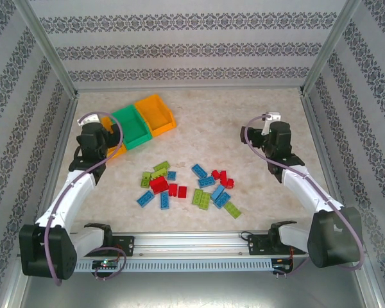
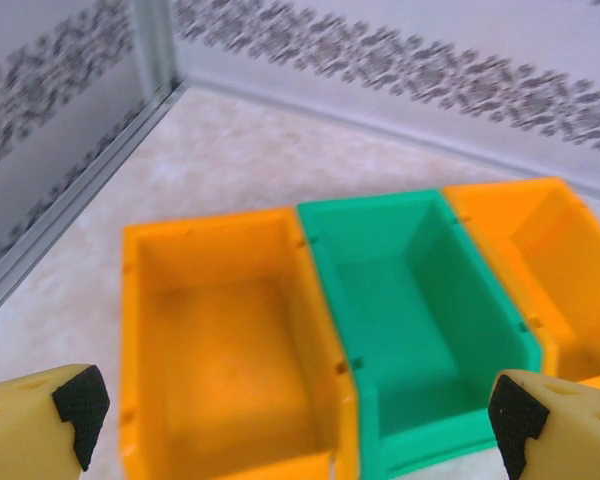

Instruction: Sort the legos into containers by color

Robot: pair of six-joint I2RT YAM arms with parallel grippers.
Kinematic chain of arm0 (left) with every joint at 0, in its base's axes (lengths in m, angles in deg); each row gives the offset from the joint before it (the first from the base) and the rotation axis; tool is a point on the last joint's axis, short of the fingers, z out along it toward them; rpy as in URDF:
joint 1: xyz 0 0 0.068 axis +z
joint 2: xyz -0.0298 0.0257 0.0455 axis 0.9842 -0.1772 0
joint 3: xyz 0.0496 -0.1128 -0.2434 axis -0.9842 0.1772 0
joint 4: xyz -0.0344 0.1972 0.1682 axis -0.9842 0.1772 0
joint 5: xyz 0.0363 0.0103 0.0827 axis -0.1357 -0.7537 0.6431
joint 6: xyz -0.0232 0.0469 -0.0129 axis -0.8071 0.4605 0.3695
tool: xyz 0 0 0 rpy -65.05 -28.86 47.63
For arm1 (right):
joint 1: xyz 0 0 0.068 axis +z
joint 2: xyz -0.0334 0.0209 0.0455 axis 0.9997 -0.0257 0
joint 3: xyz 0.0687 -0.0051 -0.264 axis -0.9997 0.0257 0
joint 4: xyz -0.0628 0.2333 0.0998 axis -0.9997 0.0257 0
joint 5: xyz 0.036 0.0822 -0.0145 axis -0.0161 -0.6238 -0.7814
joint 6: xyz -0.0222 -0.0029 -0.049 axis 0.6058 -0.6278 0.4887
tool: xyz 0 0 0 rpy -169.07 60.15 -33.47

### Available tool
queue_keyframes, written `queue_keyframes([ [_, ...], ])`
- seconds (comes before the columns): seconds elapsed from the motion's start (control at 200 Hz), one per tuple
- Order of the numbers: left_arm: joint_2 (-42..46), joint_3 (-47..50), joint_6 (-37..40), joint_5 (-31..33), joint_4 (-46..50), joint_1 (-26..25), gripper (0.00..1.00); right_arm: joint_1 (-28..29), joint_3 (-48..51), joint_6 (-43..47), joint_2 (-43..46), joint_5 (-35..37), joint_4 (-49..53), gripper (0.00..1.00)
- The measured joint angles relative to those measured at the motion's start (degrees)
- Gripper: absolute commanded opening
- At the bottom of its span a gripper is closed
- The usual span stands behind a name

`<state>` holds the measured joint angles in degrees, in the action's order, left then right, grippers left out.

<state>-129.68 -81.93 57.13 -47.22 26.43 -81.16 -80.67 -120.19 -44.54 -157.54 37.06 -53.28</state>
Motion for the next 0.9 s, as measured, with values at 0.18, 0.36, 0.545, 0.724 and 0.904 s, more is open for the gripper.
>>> queue_keyframes([
  [0.18, -2.2, -3.7, -6.2, 1.2, 13.5, 2.2, 0.99, 3.5, -3.7, -3.5, -1.5, -2.8, 10.6, 0.90],
  [0.36, -8.3, -6.4, -11.1, -5.5, 19.4, 13.7, 1.00, 9.4, -6.1, -4.9, -4.4, -2.6, 16.8, 0.90],
  [0.545, -16.2, -8.6, -11.9, -11.2, 23.3, 17.2, 0.92, 13.4, -8.3, -5.4, -7.4, -1.2, 20.8, 0.91],
  [0.724, -23.3, -13.7, -11.9, -15.2, 23.4, 17.2, 0.83, 13.7, -8.5, -7.3, -9.2, -0.7, 22.2, 0.91],
  [0.904, -27.7, -14.9, -11.8, -15.6, 23.4, 17.2, 0.65, 13.9, -8.5, -7.8, -9.6, -0.3, 23.4, 0.91],
])
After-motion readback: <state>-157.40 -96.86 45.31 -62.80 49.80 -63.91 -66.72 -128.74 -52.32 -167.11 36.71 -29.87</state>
